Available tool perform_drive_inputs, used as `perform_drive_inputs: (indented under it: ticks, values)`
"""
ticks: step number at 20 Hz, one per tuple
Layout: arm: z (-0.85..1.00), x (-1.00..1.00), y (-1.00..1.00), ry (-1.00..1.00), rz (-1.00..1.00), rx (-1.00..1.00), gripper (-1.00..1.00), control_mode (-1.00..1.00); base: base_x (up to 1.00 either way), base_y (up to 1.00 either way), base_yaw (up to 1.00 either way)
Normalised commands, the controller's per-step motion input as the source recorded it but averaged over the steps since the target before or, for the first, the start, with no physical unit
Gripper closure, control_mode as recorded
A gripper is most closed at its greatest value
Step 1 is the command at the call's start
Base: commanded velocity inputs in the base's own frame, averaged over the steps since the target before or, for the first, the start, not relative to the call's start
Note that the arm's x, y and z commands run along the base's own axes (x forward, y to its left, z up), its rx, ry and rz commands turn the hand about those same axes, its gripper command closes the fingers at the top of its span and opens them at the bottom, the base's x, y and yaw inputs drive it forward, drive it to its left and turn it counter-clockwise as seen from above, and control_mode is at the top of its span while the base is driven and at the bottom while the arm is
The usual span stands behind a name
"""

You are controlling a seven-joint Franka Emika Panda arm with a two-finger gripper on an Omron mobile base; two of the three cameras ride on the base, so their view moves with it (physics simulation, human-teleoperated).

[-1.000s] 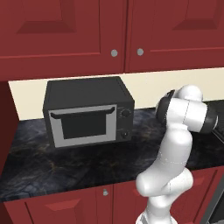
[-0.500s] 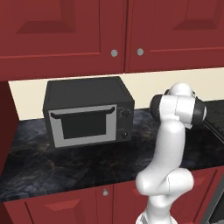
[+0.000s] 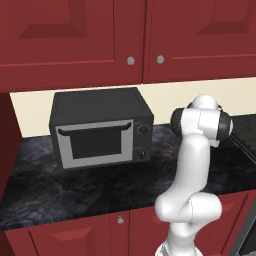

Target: Place the eggplant in the correct fridge rack based on whether it is a fruit or vegetable. Finally, close the fridge door.

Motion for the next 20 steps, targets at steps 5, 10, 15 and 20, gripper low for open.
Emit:
perform_drive_inputs:
  ticks: [5, 10, 15, 20]
  values:
    - [-0.15, 0.27, -0.03, 0.0, 0.0, 0.0, -1.0, -1.0, 0.0, 0.0, 0.0]
    - [-0.22, 0.2, -0.03, 0.0, 0.0, 0.0, 1.0, -1.0, 0.0, 0.0, 0.0]
    - [0.0, -0.05, 0.0, 0.01, 0.0, 0.0, 1.0, -1.0, 0.0, 0.0, 0.0]
    - [0.01, -0.63, 0.01, -0.07, 0.0, 0.0, 1.0, -1.0, 0.0, 0.0, 0.0]
